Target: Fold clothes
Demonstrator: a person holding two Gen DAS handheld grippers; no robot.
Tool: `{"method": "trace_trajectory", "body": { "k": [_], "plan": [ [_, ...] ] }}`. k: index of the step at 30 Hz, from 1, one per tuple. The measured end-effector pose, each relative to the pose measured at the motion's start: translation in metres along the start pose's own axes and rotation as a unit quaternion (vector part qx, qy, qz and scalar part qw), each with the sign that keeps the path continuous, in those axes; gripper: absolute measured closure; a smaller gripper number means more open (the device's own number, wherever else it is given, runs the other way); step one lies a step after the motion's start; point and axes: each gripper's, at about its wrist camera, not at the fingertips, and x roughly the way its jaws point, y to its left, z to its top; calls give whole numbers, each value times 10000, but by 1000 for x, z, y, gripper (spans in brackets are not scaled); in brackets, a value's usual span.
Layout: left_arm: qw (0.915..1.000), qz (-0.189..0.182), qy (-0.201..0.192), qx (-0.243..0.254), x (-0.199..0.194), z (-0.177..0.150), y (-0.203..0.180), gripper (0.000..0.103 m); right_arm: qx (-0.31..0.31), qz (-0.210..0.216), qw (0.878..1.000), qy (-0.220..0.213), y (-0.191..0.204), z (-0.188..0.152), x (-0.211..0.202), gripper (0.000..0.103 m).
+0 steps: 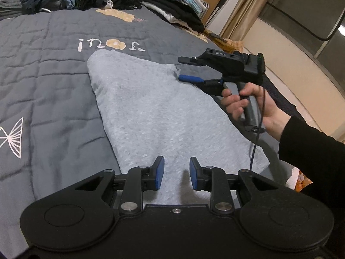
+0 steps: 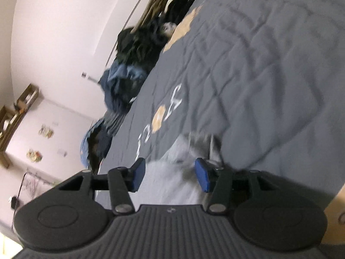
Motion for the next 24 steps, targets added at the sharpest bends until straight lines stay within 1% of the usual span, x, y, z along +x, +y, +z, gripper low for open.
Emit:
{"method": "trace_trajectory", "body": {
  "k": [3, 4, 6, 8, 10, 13, 14, 15, 17, 18, 19, 24],
  "plan": [
    [10000, -6, -37, 15, -3, 0, -2, 77, 135, -191, 9995, -226, -5, 6, -7, 52],
    [10000, -13, -54, 16, -5, 1, -2, 77, 205, -126, 9995, -200, -5, 8, -10, 52],
    [9999, -18, -101, 19, -8, 2, -2, 76, 133, -4, 9997, -199, 4, 12, -21, 52],
    [9999, -14, -157, 13, -10, 4, -2, 76, -141, 172, 9995, -218, 22, 13, -30, 52],
    [9998, -16, -197, -35, -11, 5, -1, 75, -322, 500, 9981, -179, 40, 11, -41, 52],
    [9998, -12, -196, -50, -10, 6, -2, 73, -595, 887, 9941, 178, 58, -4, -47, 51],
    [9998, -4, -189, -47, -10, 6, -2, 73, -688, 849, 9936, 282, 60, -11, -44, 51],
    [9998, -3, -184, -42, -9, 7, -3, 73, -652, 720, 9943, 436, 55, -17, -40, 51],
    [9999, 12, -168, -28, -8, 7, -3, 71, -542, 443, 9947, 758, 42, -28, -33, 50],
    [9999, 25, -150, -32, -7, 7, -3, 71, -490, 222, 9943, 922, 32, -33, -32, 51],
    [9999, 29, -131, -42, -7, 6, -3, 71, -485, 72, 9937, 1012, 25, -36, -33, 51],
    [9999, 48, -145, -13, -13, 4, -6, 71, -791, -51, 9903, 1141, 23, -56, -69, 51]
  ]
}}
